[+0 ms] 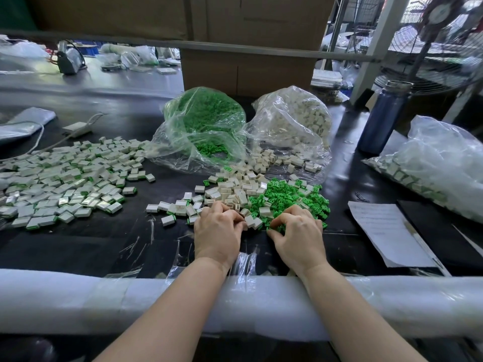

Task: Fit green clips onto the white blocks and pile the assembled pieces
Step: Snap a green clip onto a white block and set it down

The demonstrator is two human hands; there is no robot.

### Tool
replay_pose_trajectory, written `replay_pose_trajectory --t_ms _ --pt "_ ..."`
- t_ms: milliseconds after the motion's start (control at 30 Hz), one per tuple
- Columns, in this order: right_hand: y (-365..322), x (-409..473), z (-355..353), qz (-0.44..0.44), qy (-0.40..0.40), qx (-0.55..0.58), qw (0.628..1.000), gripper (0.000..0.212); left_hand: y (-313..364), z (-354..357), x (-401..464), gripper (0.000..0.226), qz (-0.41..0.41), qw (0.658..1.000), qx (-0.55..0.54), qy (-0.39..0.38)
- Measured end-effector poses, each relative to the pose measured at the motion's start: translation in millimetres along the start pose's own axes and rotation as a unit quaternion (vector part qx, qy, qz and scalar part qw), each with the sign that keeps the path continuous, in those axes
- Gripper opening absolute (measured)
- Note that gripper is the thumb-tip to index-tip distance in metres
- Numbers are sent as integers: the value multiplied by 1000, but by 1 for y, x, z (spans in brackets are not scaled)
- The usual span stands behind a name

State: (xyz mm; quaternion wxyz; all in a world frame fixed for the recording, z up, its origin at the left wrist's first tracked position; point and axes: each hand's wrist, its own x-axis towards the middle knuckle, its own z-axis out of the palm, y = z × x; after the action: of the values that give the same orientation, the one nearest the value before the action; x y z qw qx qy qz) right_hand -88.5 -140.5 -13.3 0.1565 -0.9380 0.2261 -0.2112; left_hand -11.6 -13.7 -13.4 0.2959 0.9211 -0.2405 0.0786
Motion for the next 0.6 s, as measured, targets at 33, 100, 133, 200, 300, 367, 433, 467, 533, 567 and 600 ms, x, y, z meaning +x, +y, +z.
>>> replay_pose_trajectory --t_ms 33,100,133,200,300,367,433,467,533,567,600 --pt "0 0 0 -2 1 -3 1000 18 0 0 0 18 -1 1000 -2 2" --pt "-1 0 0 -9 8 -7 1000 17 0 -1 0 18 -9 1000 -7 7" --pt "-1 0 -1 -12 12 -5 1000 16 0 -1 -1 19 -12 1000 -8 8" --pt "-1 0 -1 -18 22 4 1000 15 0 -2 -1 25 -11 1000 2 3" --pt "-2 0 -2 -26 38 20 999 13 0 -2 0 26 -7 1000 17 -9" --pt "-3 0 -2 -31 43 40 998 12 0 -2 0 21 -8 1000 11 -9" --pt "-4 -1 -3 -33 41 63 997 10 0 -2 0 14 -8 1000 -2 -6" --pt "-4 -2 -4 -34 40 77 996 9 0 -2 0 12 -7 1000 -9 -6" --pt "-5 -3 -5 -33 42 101 994 7 0 -2 -1 7 -3 1000 -28 -5" --pt "-6 -3 -6 -34 45 109 992 8 1 -2 -1 6 -2 999 -45 -1" --pt "-6 -3 -6 -37 50 117 991 13 1 -3 -1 6 0 998 -64 5"
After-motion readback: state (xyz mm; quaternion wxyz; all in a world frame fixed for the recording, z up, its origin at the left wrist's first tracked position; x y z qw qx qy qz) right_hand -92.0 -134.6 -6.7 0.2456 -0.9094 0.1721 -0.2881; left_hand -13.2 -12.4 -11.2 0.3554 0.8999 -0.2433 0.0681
